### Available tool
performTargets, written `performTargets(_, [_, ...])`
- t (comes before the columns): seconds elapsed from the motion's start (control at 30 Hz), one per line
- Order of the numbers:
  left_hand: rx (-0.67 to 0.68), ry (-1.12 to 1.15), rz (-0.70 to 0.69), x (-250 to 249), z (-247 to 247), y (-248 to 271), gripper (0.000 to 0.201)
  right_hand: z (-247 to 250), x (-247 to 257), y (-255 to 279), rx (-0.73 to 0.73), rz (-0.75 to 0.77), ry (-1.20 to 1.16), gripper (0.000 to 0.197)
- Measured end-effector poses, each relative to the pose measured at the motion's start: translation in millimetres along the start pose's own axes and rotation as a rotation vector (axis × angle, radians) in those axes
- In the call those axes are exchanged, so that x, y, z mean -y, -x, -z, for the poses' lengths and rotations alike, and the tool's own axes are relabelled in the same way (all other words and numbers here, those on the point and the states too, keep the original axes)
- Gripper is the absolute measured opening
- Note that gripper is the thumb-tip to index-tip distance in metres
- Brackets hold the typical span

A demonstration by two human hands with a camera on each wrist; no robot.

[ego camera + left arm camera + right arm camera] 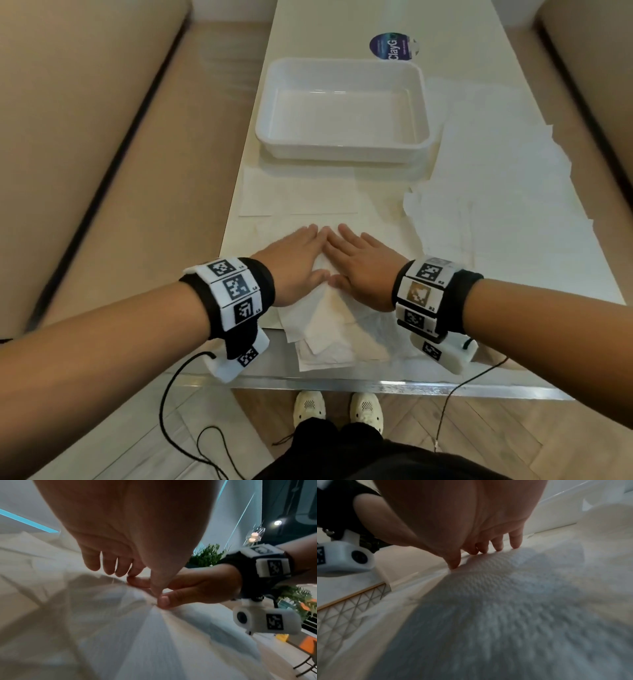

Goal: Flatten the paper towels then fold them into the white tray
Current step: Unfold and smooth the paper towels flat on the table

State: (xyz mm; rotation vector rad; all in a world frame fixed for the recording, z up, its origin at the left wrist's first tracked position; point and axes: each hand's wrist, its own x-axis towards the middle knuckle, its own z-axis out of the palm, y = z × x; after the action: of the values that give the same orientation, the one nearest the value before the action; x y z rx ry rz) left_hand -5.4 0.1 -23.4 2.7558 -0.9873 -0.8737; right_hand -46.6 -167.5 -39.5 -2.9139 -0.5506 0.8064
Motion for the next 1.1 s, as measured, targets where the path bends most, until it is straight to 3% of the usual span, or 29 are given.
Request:
performTargets(0.2, [0.087, -0.14, 0.014, 13, -18, 6, 0.074, -9, -17, 13, 0.006, -0.031, 0.017, 0.069])
performTargets(0.57, [0.143, -0.12, 0.085, 41, -8, 36, 0.079, -5, -47, 48, 0.093, -0.136, -0.065, 0.076])
performTargets(0.73, [0.013, -0.038, -0.029, 9, 9, 18, 0.077, 13, -24, 24, -0.018, -0.045, -0.122, 0.069])
performTargets(0.87, [0.107, -0.062, -0.051, -7, 1, -1, 0.08, 6, -11, 7, 0.03, -0.052, -0.056, 0.072])
performTargets(1.1, [0.145, -0.104, -0.038, 19, -8, 15, 0.084, -2, -39, 30, 0.08, -0.058, -0.02, 0.08])
